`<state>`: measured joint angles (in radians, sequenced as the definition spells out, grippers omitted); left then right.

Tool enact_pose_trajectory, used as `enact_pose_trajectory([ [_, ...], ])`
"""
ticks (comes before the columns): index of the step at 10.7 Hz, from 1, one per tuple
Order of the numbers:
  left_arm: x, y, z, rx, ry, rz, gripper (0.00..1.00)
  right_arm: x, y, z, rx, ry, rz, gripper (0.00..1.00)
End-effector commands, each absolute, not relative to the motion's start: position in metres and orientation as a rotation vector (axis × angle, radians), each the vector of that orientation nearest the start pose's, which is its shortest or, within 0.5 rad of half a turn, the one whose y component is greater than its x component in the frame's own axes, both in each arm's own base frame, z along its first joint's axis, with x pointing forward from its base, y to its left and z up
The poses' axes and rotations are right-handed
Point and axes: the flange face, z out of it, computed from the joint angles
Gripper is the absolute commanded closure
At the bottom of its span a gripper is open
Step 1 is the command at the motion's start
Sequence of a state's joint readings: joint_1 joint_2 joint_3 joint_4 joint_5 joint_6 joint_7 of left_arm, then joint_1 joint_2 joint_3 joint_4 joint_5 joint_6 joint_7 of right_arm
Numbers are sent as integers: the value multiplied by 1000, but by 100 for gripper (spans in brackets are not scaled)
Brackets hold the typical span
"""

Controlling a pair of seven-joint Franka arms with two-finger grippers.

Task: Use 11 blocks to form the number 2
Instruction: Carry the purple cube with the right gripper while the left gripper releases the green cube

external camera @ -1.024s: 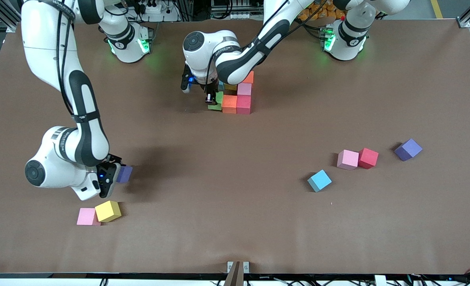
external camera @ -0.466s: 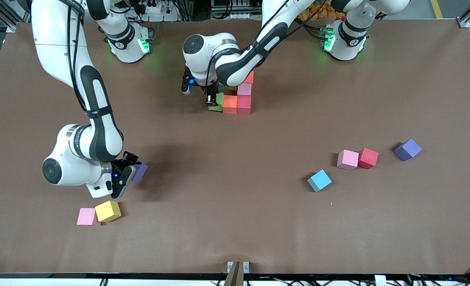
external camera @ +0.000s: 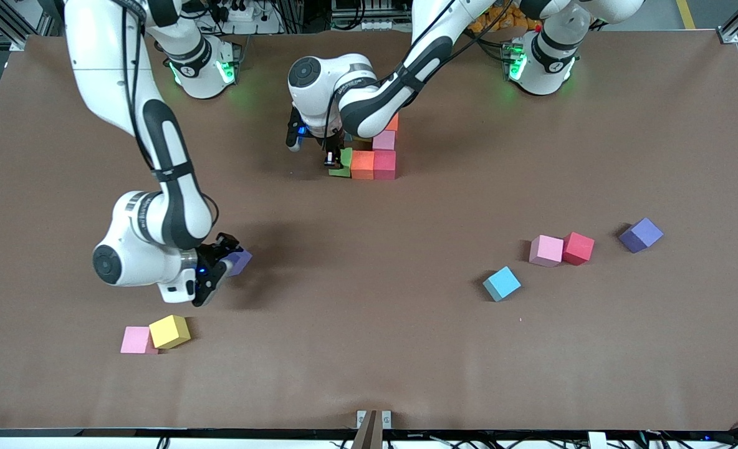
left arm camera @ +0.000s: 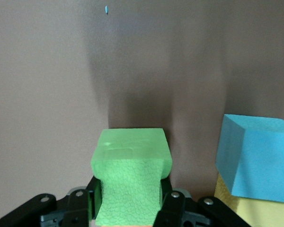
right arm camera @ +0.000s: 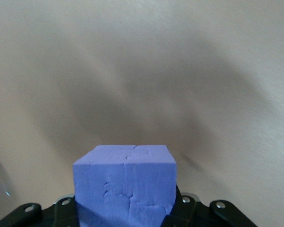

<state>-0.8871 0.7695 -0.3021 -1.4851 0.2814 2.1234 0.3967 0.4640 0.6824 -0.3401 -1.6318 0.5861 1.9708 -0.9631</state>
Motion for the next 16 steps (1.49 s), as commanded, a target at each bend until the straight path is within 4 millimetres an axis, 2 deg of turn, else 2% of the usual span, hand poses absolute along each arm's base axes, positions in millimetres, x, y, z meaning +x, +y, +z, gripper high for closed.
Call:
enact_pose_trajectory([
  [1,310,-643,222,-2055,2313,94,61,636,159,235,-2584,-1016,178,80],
  [2,309,-643,222,-2066,2305,87,58,634,167,237,-2608,-997,191,80],
  [3,309,-643,221,-2089,2291,88,1,633,171,241,-2623,-999,192,80],
  [6,305,-645,221,-2148,2238,86,0,630,169,242,-2636,-975,200,80],
  [9,308,-646,234,-2158,2233,58,0,620,195,257,-2687,-876,218,80],
  [10,309,-646,250,-2167,2224,38,0,615,202,259,-2709,-856,229,80],
  [11,316,-643,284,-2170,2207,0,0,611,211,264,-2742,-833,231,80],
  [12,330,-628,311,-2184,2163,33,0,608,218,268,-2774,-797,236,80],
  [14,364,-589,361,-2212,2063,96,0,601,224,268,-2799,-768,252,80],
  [15,381,-565,384,-2287,2000,163,0,602,223,268,-2800,-767,250,80],
  [16,409,-531,401,-2355,1916,240,0,601,223,267,-2800,-766,253,80],
])
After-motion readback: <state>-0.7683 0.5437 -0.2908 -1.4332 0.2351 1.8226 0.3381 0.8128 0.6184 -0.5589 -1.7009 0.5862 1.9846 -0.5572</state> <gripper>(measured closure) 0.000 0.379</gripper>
